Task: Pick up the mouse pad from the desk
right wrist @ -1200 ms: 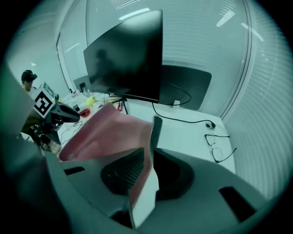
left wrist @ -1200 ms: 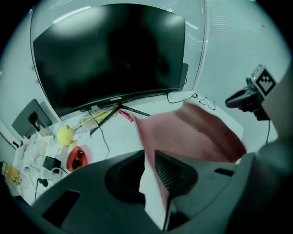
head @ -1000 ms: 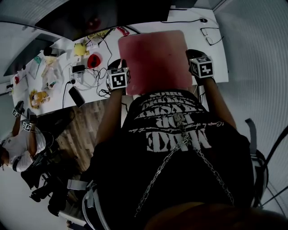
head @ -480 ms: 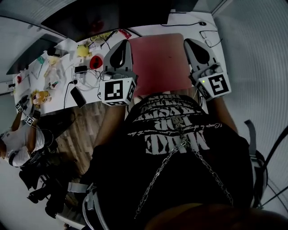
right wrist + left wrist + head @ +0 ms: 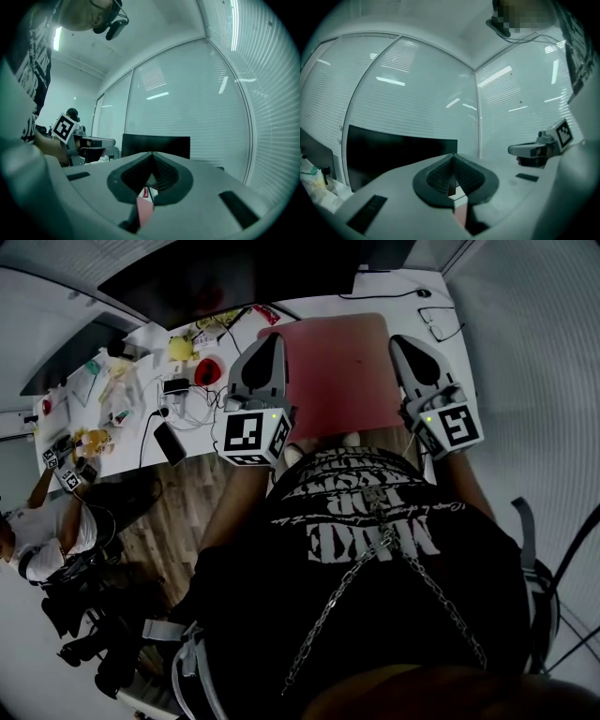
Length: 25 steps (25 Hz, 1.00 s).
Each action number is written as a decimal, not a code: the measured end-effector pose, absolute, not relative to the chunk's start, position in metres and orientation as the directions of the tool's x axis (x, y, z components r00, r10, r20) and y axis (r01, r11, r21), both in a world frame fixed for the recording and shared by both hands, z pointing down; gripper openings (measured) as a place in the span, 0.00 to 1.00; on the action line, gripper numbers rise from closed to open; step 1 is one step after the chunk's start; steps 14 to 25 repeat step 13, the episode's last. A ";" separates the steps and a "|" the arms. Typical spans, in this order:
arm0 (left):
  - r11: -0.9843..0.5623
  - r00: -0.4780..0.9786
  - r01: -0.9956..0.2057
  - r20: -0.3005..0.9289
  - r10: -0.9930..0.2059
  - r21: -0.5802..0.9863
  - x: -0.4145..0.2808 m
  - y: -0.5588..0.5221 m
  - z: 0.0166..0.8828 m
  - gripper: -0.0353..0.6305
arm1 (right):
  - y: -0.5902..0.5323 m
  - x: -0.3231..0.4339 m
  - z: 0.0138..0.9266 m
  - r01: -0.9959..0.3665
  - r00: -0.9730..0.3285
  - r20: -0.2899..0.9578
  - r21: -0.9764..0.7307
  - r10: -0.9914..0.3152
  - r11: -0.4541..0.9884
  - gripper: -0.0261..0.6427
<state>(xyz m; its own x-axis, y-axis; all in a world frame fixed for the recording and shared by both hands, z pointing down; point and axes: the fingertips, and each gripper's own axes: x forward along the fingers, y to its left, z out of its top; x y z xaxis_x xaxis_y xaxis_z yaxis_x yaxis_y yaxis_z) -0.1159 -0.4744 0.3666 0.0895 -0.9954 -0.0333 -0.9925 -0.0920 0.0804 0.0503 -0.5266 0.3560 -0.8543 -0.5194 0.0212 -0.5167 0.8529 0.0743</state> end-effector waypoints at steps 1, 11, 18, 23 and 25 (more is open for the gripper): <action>-0.095 0.092 -0.993 -0.034 -0.995 0.077 -0.115 -0.474 0.366 0.06 | -0.525 0.050 0.355 -0.513 -0.856 0.026 0.074 -0.516 0.855 0.04; -0.112 0.111 -0.992 -0.025 -0.994 0.059 -0.100 -0.479 0.369 0.06 | -0.525 0.063 0.354 -0.519 -0.852 0.030 0.067 -0.522 0.852 0.04; -0.113 0.111 -0.992 -0.023 -0.994 0.059 -0.096 -0.481 0.369 0.06 | -0.527 0.066 0.352 -0.522 -0.851 0.026 0.065 -0.525 0.850 0.04; -0.113 0.111 -0.992 -0.023 -0.994 0.059 -0.096 -0.481 0.369 0.06 | -0.527 0.066 0.352 -0.522 -0.851 0.026 0.065 -0.525 0.850 0.04; -0.113 0.111 -0.992 -0.023 -0.994 0.059 -0.096 -0.481 0.369 0.06 | -0.527 0.066 0.352 -0.522 -0.851 0.026 0.065 -0.525 0.850 0.04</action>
